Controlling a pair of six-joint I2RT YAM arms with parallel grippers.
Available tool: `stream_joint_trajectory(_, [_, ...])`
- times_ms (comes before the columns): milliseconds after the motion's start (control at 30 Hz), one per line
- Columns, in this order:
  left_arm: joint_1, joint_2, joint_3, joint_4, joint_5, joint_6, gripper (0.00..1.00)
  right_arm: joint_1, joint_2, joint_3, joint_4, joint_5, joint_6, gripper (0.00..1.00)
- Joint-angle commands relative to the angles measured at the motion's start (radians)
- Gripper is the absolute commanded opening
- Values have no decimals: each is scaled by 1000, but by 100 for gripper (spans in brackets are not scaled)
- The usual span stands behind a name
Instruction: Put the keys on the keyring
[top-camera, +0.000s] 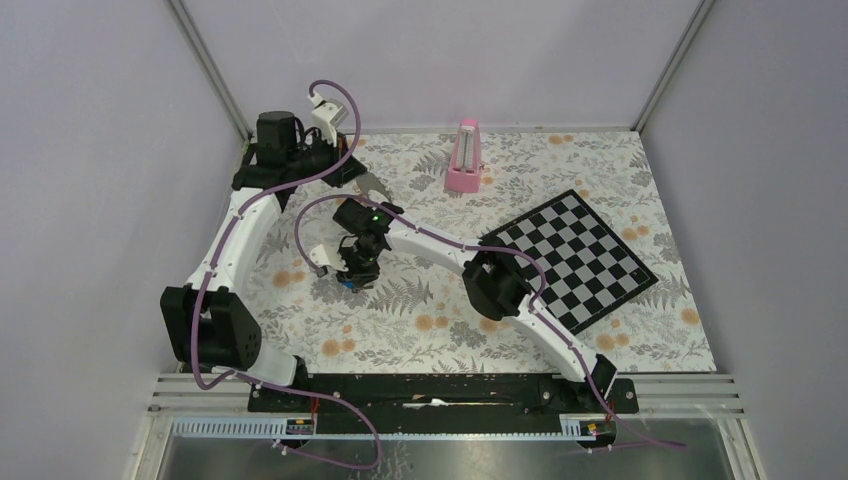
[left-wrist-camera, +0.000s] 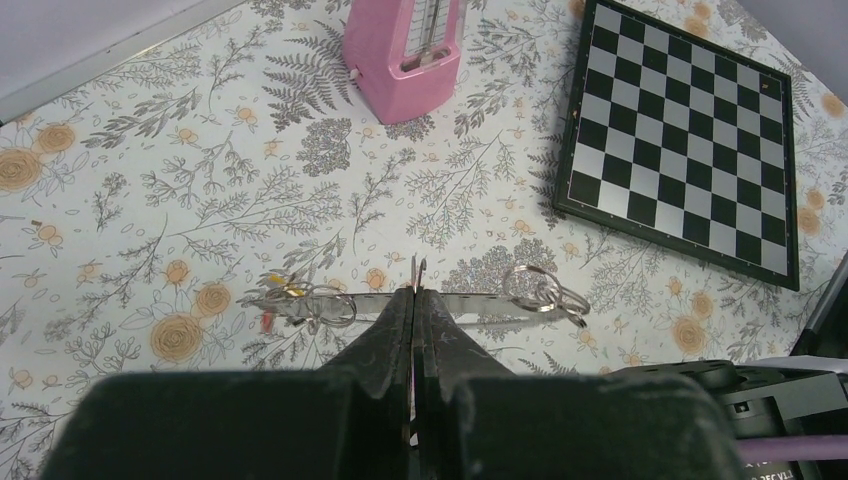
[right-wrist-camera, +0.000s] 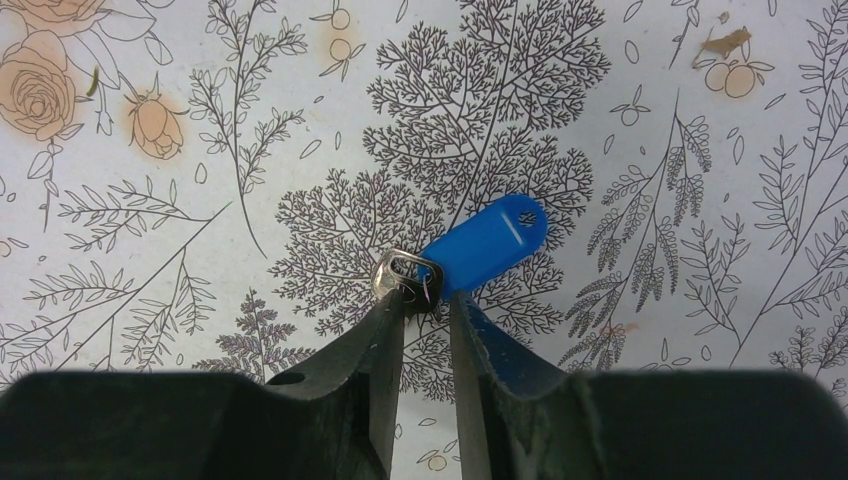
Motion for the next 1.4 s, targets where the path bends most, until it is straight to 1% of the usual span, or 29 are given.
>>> stream_joint_trajectory(0, [1,-42,1,51,37,15,0,13,17,44,-16,-15,-19,30])
stream_joint_trajectory(433, [1,-45,-7,50,37,16,0,15,18,36,-18,-20,-17,23])
stream_joint_trajectory(533, [1,-43,-7,49,38,16,0,15,17,33,-19,-16,-17,19])
stream_joint_trajectory(800, [1,-44,-10,47,40,16,0,15,15,32,-16,-13,-15,15])
stream_joint_trajectory(833, [1,-44,-10,45,40,17,0,15,14,32,-16,-11,-14,14])
stream_joint_trajectory(867, [1,-43,-10,44,40,17,0,15,14,31,-16,-10,-14,11])
stream_joint_trajectory(933, [1,-44,-10,42,40,19,0,14,13,31,-14,-4,-10,0])
stream_joint_trajectory(1133, [1,-43,1,34,42,33,0,15,-15,6,-14,4,13,0])
stream_joint_trajectory(1233, [2,-36,21,19,48,49,0,15,-60,-36,-16,18,29,0])
stream_joint_trajectory(1367, [1,-28,51,7,59,65,0,15,-148,-132,-12,41,44,0])
